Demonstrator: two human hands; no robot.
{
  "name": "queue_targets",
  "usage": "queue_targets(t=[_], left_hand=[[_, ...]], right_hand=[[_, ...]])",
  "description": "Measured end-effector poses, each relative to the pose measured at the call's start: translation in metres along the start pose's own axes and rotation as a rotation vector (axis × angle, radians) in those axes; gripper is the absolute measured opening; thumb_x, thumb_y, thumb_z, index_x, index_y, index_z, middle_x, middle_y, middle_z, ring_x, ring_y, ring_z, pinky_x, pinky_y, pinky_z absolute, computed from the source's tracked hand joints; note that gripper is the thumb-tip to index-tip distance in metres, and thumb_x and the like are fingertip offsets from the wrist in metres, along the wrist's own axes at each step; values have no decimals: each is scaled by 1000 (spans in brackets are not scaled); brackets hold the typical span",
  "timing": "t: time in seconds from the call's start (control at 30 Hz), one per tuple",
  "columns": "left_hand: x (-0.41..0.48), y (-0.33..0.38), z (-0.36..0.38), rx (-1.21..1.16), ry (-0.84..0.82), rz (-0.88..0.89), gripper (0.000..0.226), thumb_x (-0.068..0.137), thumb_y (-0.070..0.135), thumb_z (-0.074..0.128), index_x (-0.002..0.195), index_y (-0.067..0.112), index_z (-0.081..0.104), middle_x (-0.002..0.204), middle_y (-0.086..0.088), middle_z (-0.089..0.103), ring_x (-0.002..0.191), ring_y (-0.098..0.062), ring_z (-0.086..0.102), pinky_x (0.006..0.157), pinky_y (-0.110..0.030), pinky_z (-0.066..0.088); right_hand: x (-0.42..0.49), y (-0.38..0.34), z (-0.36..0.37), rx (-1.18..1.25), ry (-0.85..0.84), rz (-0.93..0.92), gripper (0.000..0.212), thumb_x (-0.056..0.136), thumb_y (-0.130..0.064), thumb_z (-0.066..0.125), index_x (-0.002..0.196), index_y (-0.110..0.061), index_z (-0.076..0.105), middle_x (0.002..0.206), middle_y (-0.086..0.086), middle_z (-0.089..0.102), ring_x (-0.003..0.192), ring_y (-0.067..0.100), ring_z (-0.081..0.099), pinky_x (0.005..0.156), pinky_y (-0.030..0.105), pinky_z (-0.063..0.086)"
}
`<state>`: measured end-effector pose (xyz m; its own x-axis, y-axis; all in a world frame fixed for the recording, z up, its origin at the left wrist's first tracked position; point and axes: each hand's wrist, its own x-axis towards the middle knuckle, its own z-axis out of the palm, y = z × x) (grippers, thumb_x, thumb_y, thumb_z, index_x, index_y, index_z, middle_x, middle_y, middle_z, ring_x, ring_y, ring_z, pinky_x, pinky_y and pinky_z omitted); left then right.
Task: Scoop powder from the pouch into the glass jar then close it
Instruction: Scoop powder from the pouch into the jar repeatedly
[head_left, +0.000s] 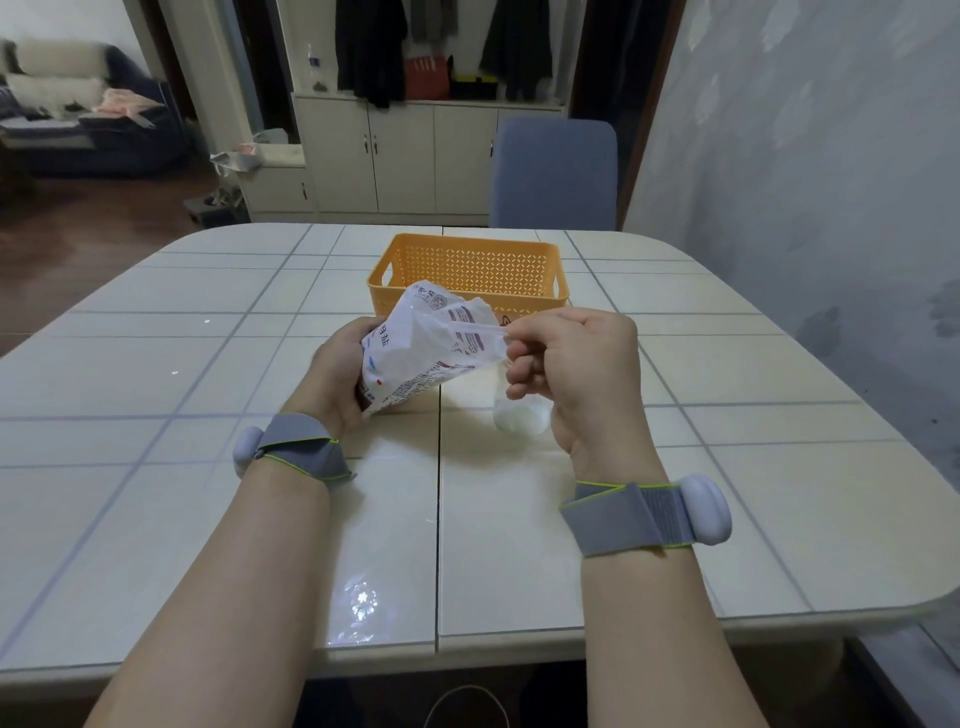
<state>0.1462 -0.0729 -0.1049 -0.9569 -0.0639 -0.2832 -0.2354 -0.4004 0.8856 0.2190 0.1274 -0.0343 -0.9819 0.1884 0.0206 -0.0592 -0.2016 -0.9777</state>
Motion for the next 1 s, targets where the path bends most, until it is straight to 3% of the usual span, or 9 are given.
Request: queue_targets(t=[0.13, 0.23, 0.3, 0.37, 0.5, 0.53, 0.6, 0.73, 1.0], left_hand=[[4, -3, -2, 96, 113, 65, 16, 97, 27, 56, 97, 14, 66, 76, -4, 69, 61, -19, 67, 51, -23, 56], [8, -4, -4, 143, 178, 73, 15, 94, 30, 59, 95, 16, 66, 76, -1, 67, 64, -17, 64, 50, -20, 54], [9, -4, 3, 135, 192, 56, 46, 104, 24, 46, 70, 12, 74, 57, -2, 67, 48, -14, 65, 41, -17, 49], [12, -5, 2, 43, 165, 54, 78, 108, 19, 34, 38, 12, 66, 42, -1, 61, 34, -10, 59, 33, -16, 43], [9, -5, -2, 101, 202, 116, 38, 103, 23, 48, 72, 18, 69, 46, 8, 63, 38, -5, 59, 39, -15, 47], [10, -5, 0, 98, 191, 119, 49, 105, 21, 44, 65, 17, 71, 47, 5, 63, 36, -4, 58, 37, -14, 45], [8, -4, 5, 67, 167, 71, 77, 109, 18, 33, 39, 13, 65, 59, -19, 61, 30, -5, 54, 32, -15, 41], [1, -1, 3, -5, 190, 54, 26, 99, 19, 47, 90, 10, 69, 90, -16, 62, 54, -21, 68, 51, -26, 58], [1, -1, 5, -25, 172, 63, 22, 98, 19, 50, 85, 12, 67, 63, -8, 65, 50, -21, 65, 49, -24, 55]], right_hand=[[-1, -7, -11, 29, 34, -10, 19, 81, 11, 61, 64, 3, 64, 48, 9, 54, 34, 18, 44, 39, 23, 42], [-1, -11, -18, 75, 42, -9, 25, 81, 12, 61, 59, 0, 61, 47, 9, 52, 33, 17, 42, 38, 23, 41], [0, -16, -24, 96, 56, -16, 26, 80, 13, 61, 57, 0, 59, 48, 10, 51, 33, 17, 42, 38, 22, 40], [1, -17, -30, 100, 79, -24, 24, 80, 12, 61, 59, 1, 59, 49, 10, 50, 33, 17, 42, 38, 22, 40], [4, -18, -41, 101, 122, -21, 22, 80, 13, 62, 61, 2, 58, 47, 8, 50, 34, 16, 41, 38, 21, 39], [4, -18, -44, 93, 133, -23, 21, 80, 13, 62, 62, 3, 58, 48, 8, 49, 34, 16, 41, 38, 21, 39], [6, -16, -51, 72, 155, -31, 18, 79, 13, 61, 64, 4, 60, 49, 9, 49, 35, 17, 40, 38, 22, 39], [10, -5, -55, -37, 175, -82, 19, 79, 11, 60, 63, 4, 63, 53, 12, 52, 39, 20, 44, 42, 25, 43], [12, 7, -59, -331, 137, -279, 17, 84, 0, 64, 73, -6, 74, 53, 2, 63, 45, 17, 60, 52, 32, 55]])
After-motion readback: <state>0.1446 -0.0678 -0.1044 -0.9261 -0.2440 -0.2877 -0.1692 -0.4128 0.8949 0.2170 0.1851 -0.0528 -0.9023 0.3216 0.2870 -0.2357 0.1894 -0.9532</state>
